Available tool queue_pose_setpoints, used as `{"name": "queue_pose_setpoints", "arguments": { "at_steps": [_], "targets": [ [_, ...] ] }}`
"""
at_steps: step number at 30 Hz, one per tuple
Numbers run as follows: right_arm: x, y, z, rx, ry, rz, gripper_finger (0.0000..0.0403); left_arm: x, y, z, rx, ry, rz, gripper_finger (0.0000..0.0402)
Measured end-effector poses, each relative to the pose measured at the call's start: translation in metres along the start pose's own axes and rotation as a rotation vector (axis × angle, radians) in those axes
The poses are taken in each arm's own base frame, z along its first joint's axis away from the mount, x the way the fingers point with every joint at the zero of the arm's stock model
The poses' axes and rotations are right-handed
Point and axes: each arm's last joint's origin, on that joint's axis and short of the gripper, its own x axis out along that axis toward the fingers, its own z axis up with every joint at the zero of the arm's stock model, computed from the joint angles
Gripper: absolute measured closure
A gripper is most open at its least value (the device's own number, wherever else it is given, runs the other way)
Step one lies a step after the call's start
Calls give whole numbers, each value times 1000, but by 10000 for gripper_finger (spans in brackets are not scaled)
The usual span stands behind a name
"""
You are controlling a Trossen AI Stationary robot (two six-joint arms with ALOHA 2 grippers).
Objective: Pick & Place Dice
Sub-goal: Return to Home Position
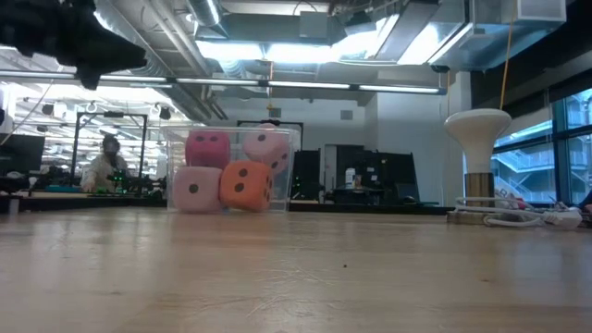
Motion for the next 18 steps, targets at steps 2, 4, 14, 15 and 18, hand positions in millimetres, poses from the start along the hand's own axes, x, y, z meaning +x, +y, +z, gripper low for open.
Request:
{"name": "queue_pose_setpoints", "arguments": {
  "at_steps": [2, 4, 14, 15, 18],
  "targets": [
    [0, 2, 0, 8, -1, 14, 127, 0, 2, -7, -26, -27, -2, 307],
    [0, 3, 0, 3, 3, 25, 127, 1, 3, -16, -36, -24, -4, 309],
    [0, 9, -1, -27, 81, 94, 127, 19, -3, -51, -69, -45, -85, 309],
    [0, 11, 0, -43, 83, 108, 127, 19, -3, -52, -58, -47, -77, 309],
    [-1, 15, 1, -80, 70, 144, 127, 20, -3, -53, -14, -36, -70, 309]
  ]
}}
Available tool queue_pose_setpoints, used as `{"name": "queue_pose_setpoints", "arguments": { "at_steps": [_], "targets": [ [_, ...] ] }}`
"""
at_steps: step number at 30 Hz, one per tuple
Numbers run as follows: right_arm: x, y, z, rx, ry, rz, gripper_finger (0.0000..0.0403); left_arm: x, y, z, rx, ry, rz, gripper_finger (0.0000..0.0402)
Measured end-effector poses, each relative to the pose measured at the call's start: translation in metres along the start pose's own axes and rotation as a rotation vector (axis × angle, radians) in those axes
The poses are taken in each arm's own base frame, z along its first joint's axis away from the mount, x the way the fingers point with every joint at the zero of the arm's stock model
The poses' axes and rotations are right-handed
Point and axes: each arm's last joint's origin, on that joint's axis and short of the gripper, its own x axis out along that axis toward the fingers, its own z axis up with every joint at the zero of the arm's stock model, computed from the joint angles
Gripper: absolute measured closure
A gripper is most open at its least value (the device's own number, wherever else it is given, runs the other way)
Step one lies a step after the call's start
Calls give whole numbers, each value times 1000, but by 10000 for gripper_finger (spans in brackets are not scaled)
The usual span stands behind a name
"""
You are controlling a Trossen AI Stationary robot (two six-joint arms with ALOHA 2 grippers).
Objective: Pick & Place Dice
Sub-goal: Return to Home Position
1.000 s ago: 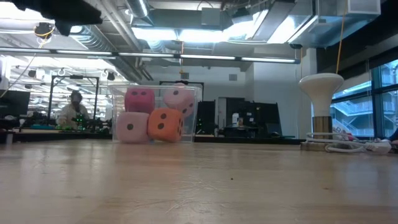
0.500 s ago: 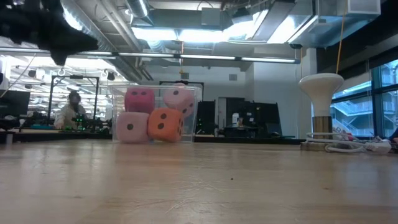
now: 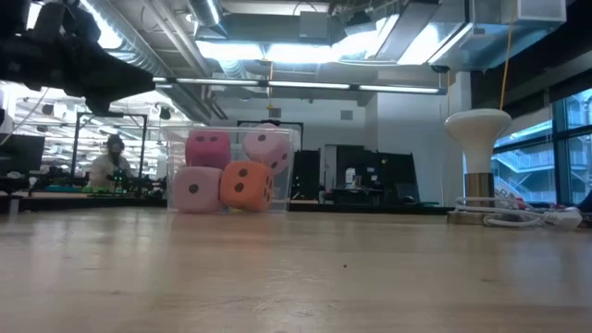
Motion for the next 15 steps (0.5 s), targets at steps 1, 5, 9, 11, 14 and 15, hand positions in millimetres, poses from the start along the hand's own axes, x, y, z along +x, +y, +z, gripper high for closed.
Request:
{"name": "queue_pose_setpoints", "arguments": {
  "at_steps": [1, 5, 9, 11, 14, 15],
  "targets": [
    [0, 1, 1, -16, -6, 11, 127, 0, 0, -1, 17, 6, 6, 309],
    [0, 7, 4, -101, -37, 58, 127, 1, 1, -2, 44, 15, 34, 307],
    [-1, 12, 7, -179, -65, 100, 127, 2, 0, -2, 39, 16, 31, 309],
    [-2, 12, 9, -220, -73, 100, 127, 2, 0, -2, 37, 14, 22, 308],
    [-2, 8, 12, -271, -71, 102, 127, 2, 0, -1, 27, -3, 19, 306],
    [-3, 5, 16, -296, -73, 102, 127, 2, 0, 0, 24, -9, 18, 305]
  ]
}}
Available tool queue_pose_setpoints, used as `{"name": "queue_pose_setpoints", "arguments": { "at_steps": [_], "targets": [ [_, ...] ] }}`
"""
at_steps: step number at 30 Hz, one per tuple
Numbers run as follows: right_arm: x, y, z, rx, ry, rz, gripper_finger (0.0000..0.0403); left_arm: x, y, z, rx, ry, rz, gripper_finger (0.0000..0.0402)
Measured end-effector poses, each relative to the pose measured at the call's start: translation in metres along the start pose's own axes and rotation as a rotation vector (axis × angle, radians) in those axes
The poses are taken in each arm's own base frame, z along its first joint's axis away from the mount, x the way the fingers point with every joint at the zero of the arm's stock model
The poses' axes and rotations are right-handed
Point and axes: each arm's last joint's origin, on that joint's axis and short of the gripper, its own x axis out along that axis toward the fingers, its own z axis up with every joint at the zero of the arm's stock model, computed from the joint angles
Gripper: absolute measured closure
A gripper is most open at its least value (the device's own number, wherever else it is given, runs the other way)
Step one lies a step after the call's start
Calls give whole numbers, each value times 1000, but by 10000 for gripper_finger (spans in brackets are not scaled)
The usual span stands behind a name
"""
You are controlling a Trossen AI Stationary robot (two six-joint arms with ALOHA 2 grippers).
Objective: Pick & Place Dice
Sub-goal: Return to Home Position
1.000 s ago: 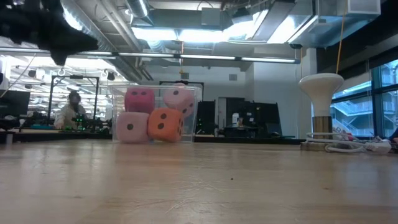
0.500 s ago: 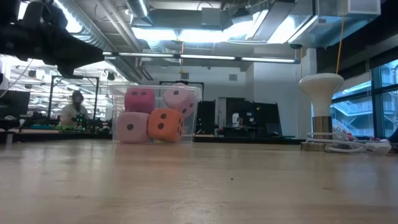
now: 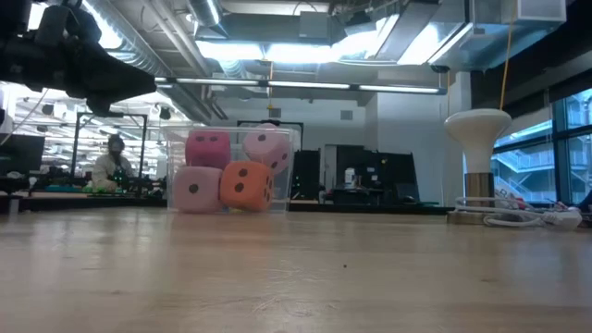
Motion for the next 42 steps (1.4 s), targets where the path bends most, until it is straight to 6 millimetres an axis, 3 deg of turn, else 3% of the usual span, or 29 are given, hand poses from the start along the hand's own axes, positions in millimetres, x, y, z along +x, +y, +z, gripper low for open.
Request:
{"name": "queue_pose_setpoints", "arguments": {
  "at_steps": [4, 9, 13, 17, 25, 32, 42],
  "targets": [
    [-11, -17, 15, -80, -28, 74, 127, 0, 0, 1, -12, -20, -3, 304],
    [-42, -49, 23, -150, -109, 107, 127, 0, 0, 2, -13, -22, -4, 304],
    [-74, -82, 12, -106, -207, 137, 127, 0, 0, 2, -13, -23, -4, 304],
    [-87, -104, -9, -73, -290, 224, 127, 0, 0, 2, -13, -24, -4, 304],
    [-83, -132, -62, -49, -268, 353, 127, 0, 0, 3, -15, -27, -5, 304],
    [-76, -139, -95, -85, -183, 547, 127, 0, 0, 3, -14, -29, -5, 306],
    [-53, -148, -141, -137, -102, 658, 127, 0, -1, 3, -15, -29, -5, 302]
  ]
}}
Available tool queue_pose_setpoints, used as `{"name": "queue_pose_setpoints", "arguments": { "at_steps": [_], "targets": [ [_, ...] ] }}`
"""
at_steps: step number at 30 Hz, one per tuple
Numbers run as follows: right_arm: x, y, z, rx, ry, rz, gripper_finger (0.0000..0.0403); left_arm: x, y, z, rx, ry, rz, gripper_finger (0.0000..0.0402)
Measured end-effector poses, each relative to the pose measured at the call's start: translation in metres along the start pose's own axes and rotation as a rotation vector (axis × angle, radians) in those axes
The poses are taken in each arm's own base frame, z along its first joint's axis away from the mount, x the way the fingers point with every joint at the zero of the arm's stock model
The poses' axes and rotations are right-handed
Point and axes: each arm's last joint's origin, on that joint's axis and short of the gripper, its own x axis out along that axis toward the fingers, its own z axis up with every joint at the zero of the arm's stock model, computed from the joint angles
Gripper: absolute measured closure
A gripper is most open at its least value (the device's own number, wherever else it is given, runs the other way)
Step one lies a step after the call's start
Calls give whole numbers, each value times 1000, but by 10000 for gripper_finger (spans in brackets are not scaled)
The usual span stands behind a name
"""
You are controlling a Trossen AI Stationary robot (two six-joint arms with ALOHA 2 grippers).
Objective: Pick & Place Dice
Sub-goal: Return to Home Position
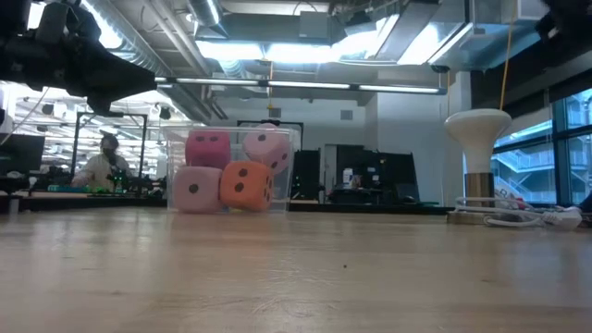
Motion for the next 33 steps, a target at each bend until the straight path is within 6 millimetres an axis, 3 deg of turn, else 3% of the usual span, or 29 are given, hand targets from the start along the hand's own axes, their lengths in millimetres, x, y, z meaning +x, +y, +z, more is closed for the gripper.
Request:
{"name": "queue_pose_setpoints", "arguments": {
  "at_steps": [9, 20, 33],
  "targets": [
    [41, -12, -38, -18, 62, 14, 127, 0, 0, 0, -3, 0, 0, 302],
    [59, -14, -44, -96, -106, 90, 127, 0, 0, 0, -3, -1, 0, 302],
    [89, -32, -95, -112, -141, 103, 127, 0, 0, 0, -2, -1, 0, 304]
  ]
}}
